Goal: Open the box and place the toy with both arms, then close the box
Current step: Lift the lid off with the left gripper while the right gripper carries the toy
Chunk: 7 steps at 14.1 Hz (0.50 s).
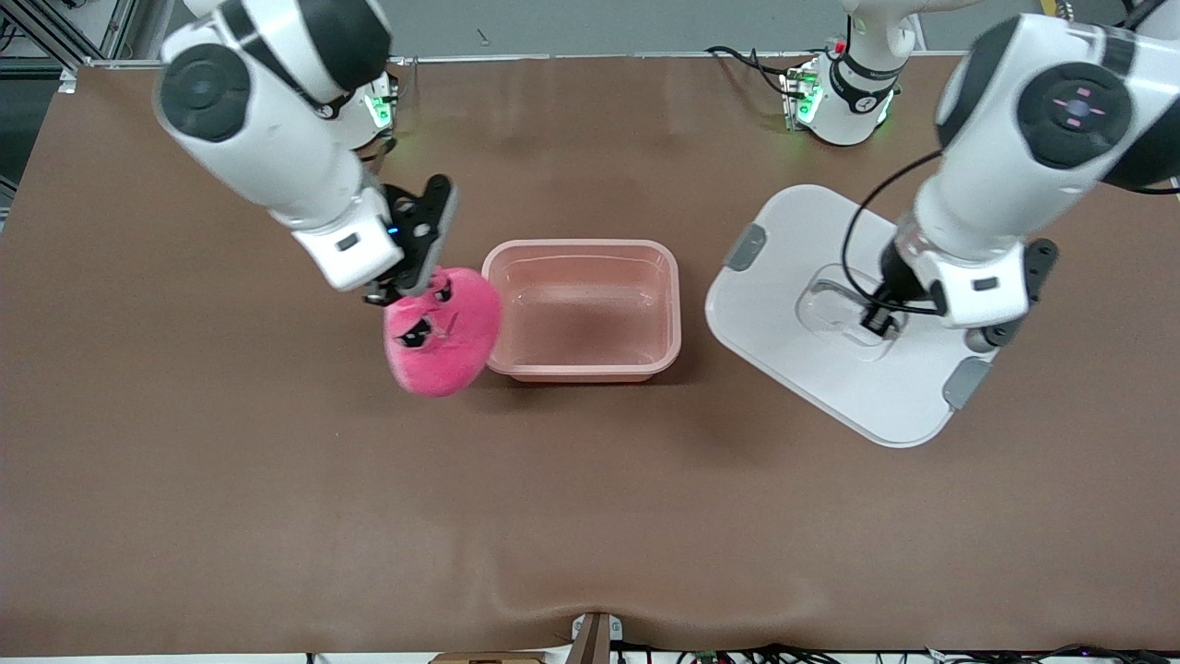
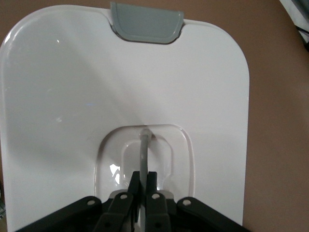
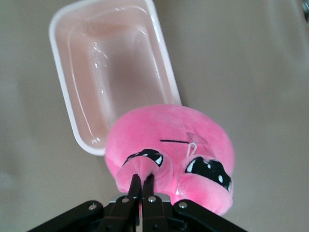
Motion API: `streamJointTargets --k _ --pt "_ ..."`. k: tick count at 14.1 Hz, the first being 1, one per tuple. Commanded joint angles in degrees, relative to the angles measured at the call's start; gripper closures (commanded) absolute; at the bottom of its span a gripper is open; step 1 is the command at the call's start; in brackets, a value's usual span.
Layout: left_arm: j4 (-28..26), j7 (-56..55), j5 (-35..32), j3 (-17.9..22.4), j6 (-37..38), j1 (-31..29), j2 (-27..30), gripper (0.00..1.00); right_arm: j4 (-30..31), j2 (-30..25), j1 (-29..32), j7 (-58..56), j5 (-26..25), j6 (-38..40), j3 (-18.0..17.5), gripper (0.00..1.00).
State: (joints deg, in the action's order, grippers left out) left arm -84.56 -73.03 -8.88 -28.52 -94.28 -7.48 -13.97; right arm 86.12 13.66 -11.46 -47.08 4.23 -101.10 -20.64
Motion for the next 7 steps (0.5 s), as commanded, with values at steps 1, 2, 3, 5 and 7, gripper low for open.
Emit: streamJointTargets --k 1,2,3,5,7 --pt "-1.66 9.53 1.41 -0.57 1.99 -4.89 0.96 1.0 -0.17 0.22 -1.19 -5.47 -0.09 -3.04 -2.38 1.0" --pt "-2.01 13.66 1.41 -0.48 3.04 -6.65 0.96 1.0 -0.17 0.31 -1.46 -5.92 -0.18 -3.48 -3.0 1.0" --pt "-2.19 16.75 1.41 -0.48 3.92 -8.32 0.62 1.0 -0.17 0.48 -1.55 -7.23 -0.18 -3.57 -3.96 1.0" --pt "-2.98 21.33 1.41 -0.39 4.02 -11.4 0.09 1.0 0.62 1.19 -2.68 -13.79 -0.44 -5.23 -4.85 1.0" --pt "-2.89 25.11 1.41 -0.4 4.02 -12.38 -0.09 1.0 3.6 1.28 -3.57 -18.56 -2.11 -8.65 -4.85 1.0"
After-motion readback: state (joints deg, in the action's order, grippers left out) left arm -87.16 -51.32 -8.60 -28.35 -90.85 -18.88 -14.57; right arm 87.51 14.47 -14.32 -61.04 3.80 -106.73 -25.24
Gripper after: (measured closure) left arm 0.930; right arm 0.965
